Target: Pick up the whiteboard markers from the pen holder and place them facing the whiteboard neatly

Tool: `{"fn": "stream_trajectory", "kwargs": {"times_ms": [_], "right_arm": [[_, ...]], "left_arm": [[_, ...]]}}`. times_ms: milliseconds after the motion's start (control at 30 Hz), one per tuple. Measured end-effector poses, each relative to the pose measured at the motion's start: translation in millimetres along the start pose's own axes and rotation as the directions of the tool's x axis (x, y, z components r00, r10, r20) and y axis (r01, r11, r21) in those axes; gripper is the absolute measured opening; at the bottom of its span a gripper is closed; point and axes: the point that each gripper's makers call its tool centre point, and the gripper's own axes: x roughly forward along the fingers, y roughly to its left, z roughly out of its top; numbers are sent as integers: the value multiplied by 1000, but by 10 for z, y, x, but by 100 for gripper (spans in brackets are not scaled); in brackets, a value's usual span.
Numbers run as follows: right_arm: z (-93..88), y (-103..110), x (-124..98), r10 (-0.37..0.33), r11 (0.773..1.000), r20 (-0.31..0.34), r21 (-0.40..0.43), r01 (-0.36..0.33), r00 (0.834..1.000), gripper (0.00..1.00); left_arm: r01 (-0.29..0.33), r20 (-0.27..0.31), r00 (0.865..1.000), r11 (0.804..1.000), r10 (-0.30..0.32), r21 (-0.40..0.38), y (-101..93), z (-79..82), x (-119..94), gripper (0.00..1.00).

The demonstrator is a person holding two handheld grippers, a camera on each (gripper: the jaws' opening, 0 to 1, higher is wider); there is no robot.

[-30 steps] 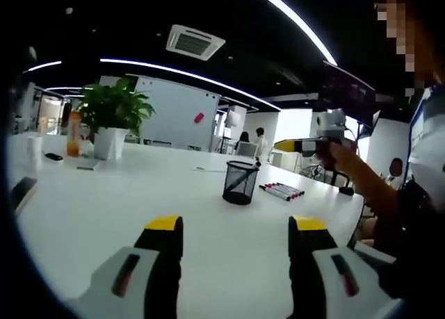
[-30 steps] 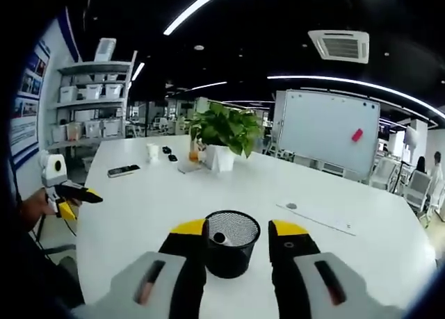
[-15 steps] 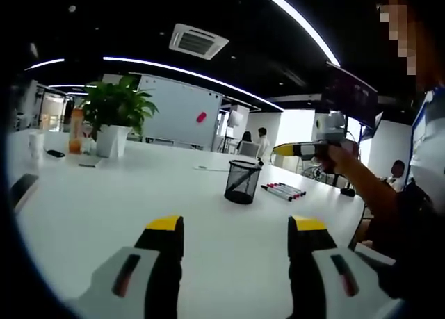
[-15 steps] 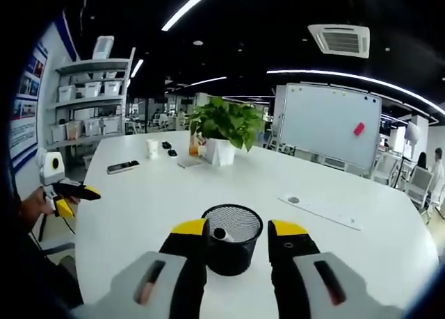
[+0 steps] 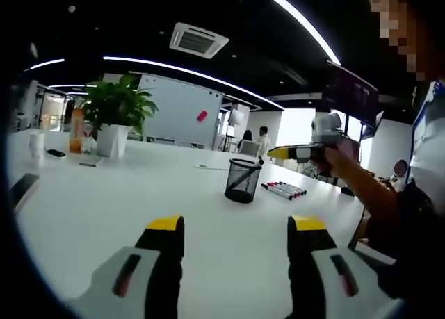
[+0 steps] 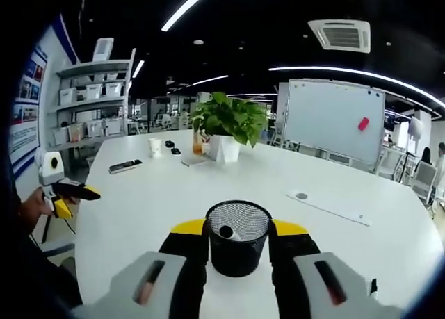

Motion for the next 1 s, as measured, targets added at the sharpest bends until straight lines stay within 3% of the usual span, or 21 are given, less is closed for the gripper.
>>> {"fn": "stream_trajectory", "kwargs": {"times_ms": [167,267,567,633,667,700,1000], "right_arm": [[-88,10,108,-1,1000,-29,-7,1,1000,36],[-144,5,145,-9,1000,-42,-3,9,999,27],[-183,49,255,-13,1000,-52,15,14,999,25],[-236,1,277,-33,999,-75,19,34,997,17],[-213,-1,311,-27,999,-54,40,29,998,14],[-246,-13,307,-32,997,-73,70,37,997,14],[-253,-44,298,-24,999,-106,37,28,994,13]], "left_arm": [[-1,-6,1000,1000,1,2,3,-19,-6,61],[-3,-7,1000,1000,3,1,11,-25,-12,61],[-6,-10,1000,1000,6,-2,32,-38,-14,61],[-8,-12,1000,1000,8,-2,40,-43,-15,61],[-9,-12,1000,1000,9,-2,41,-43,-15,61],[-8,-11,1000,1000,8,-1,41,-43,-16,61],[-6,-11,1000,1000,6,3,32,-37,-9,60]]}}
